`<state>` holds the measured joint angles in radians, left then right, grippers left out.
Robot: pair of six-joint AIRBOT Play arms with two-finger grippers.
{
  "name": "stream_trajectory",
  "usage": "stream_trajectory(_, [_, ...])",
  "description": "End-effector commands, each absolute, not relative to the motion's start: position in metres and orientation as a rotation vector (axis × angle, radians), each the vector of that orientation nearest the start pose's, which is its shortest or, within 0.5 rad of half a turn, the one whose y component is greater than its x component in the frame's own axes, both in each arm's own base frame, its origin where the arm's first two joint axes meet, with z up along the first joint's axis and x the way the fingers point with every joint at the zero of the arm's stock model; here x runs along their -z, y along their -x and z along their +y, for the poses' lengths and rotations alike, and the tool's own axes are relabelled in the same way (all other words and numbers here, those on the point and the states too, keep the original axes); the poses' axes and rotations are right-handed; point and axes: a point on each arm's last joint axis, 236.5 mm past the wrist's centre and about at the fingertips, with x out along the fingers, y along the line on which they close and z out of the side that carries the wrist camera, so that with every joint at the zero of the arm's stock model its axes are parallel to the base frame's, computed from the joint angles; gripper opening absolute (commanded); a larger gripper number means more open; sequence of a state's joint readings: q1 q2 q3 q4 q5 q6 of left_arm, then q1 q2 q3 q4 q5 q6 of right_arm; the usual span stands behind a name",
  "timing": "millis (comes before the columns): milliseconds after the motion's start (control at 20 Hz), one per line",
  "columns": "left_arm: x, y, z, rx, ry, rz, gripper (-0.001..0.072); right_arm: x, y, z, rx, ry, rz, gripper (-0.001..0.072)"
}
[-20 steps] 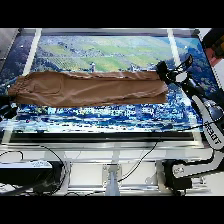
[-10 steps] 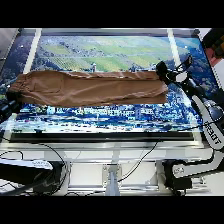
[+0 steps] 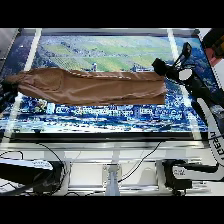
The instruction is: Fold the clothes and pants, and hang the long-sleeved shirts on hangers.
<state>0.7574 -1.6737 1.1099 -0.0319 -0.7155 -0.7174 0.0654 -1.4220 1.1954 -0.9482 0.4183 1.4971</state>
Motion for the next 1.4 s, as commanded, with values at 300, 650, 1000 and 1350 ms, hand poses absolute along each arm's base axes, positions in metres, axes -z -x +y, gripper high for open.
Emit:
stream_trajectory(300, [-0.149,-0.492,0.164,0.176,0.852,0.243,0.0043,-0.128,-0.533,0.226,-0.426,-0.389,0.548,0.0010])
stream_trajectory(650, [-0.251,-0.465,0.075,0.342,0.645,0.157,0.0043,-0.085,-0.508,0.389,-0.659,-0.388,0.691,0.0008])
stream_trajectory(1000, [-0.295,-0.446,0.015,0.455,0.611,0.117,0.0043,-0.031,-0.424,0.542,-0.855,-0.421,0.875,0.0008])
stream_trajectory(1350, [-0.291,-0.447,-0.023,0.534,0.602,0.152,0.0043,-0.006,-0.347,0.594,-0.976,-0.284,0.929,0.0010])
